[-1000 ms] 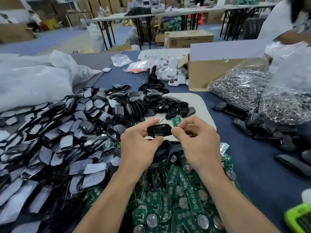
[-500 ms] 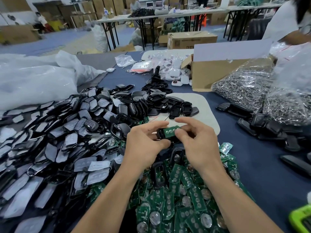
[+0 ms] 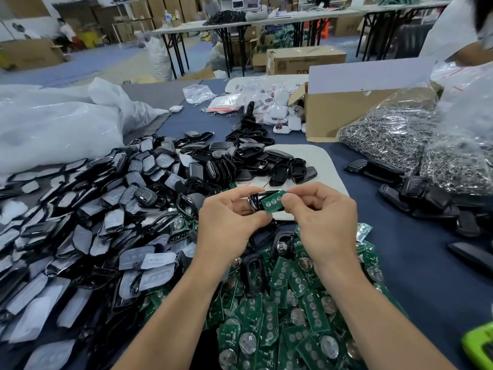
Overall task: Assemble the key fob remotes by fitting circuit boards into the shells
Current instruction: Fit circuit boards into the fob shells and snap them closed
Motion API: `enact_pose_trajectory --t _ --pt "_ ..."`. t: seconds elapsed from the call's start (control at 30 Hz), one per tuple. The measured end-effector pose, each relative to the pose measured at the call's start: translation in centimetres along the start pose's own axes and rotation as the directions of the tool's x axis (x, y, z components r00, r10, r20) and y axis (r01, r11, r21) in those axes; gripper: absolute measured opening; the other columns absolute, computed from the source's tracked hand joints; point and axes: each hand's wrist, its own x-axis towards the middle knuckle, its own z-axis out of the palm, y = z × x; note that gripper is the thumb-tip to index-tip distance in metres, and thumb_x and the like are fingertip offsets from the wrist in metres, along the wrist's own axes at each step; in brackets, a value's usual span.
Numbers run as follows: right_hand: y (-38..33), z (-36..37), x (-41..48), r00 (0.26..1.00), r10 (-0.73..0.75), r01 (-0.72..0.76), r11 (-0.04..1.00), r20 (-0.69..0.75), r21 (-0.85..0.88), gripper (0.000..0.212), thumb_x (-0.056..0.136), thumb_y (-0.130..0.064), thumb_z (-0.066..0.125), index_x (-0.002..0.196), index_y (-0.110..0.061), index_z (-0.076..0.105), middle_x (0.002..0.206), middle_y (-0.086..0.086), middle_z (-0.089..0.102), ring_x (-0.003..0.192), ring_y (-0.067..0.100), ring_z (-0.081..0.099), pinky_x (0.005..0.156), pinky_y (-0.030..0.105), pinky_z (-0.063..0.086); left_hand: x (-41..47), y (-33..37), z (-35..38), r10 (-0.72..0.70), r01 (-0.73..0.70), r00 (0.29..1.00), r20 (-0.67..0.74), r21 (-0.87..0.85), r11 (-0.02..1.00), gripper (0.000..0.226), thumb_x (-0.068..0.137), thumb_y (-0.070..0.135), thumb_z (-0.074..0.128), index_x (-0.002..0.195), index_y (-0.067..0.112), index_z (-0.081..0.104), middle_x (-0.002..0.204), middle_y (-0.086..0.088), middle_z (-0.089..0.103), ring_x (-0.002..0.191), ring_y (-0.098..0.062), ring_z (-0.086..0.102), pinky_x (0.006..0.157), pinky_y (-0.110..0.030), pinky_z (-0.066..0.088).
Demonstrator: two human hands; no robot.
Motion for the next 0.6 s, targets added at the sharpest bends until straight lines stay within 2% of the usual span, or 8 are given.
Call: enact_pose_trajectory --t 0.17,0.3,0.43,0.5,0.6 --pt "-0.18 0.03 -0.23 0.999 0.019 -0.019 1.000 -0.043 0.006 0.011 0.082 -0.022 0.085 0.080 -0.031 0.079 0.069 -0.009 0.075 0.066 0.012 0.070 0.069 0.039 0.060 -0.26 0.20 0.04 0.030 -0.030 0.999 0.025 0.012 0.999 0.046 0.065 0.022 0.090 0.104 0.042 0.080 0.088 0.004 0.082 0.081 -0.019 0.080 0.081 -0.047 0.065" --pt "-0.50 0.03 -0.44 1.000 0.018 -0.019 0.999 -0.006 -0.035 0.009 0.084 -0.025 0.084 0.080 -0.029 0.077 0.067 -0.009 0.075 0.060 0.010 0.068 0.063 0.034 0.058 -0.39 0.32 -0.05 0.032 -0.031 0.999 0.012 -0.035 0.999 0.044 0.068 0.017 0.090 0.105 0.038 0.081 0.088 0.001 0.082 0.081 -0.021 0.080 0.080 -0.045 0.066" --pt "-0.53 0.06 -0.48 0.997 0.030 -0.026 0.999 0.067 -0.047 0.010 0.086 -0.023 0.080 0.082 -0.028 0.072 0.065 -0.005 0.074 0.051 0.010 0.059 0.056 0.034 0.054 -0.33 0.43 -0.17 0.014 -0.016 1.000 -0.017 -0.109 0.994 0.044 0.068 0.012 0.091 0.107 0.031 0.082 0.088 -0.008 0.082 0.082 -0.034 0.079 0.083 -0.054 0.065" --pt "-0.52 0.05 -0.34 0.997 0.031 -0.032 0.999 0.076 0.005 0.012 0.088 -0.018 0.078 0.082 -0.026 0.073 0.064 -0.001 0.073 0.052 0.008 0.058 0.060 0.032 0.050 -0.26 0.46 -0.04 0.004 -0.007 1.000 -0.028 -0.114 0.993 0.045 0.066 0.016 0.091 0.107 0.033 0.082 0.087 -0.012 0.081 0.086 -0.042 0.077 0.086 -0.060 0.062" --pt "-0.46 -0.02 -0.07 0.997 0.025 -0.030 0.998 0.074 0.064 0.015 0.088 -0.013 0.077 0.081 -0.026 0.074 0.064 0.001 0.073 0.053 0.008 0.058 0.064 0.035 0.050 -0.22 0.60 0.20 -0.009 0.005 0.999 -0.032 -0.119 0.993 0.046 0.064 0.019 0.092 0.106 0.036 0.081 0.087 -0.011 0.081 0.089 -0.046 0.076 0.087 -0.064 0.060"
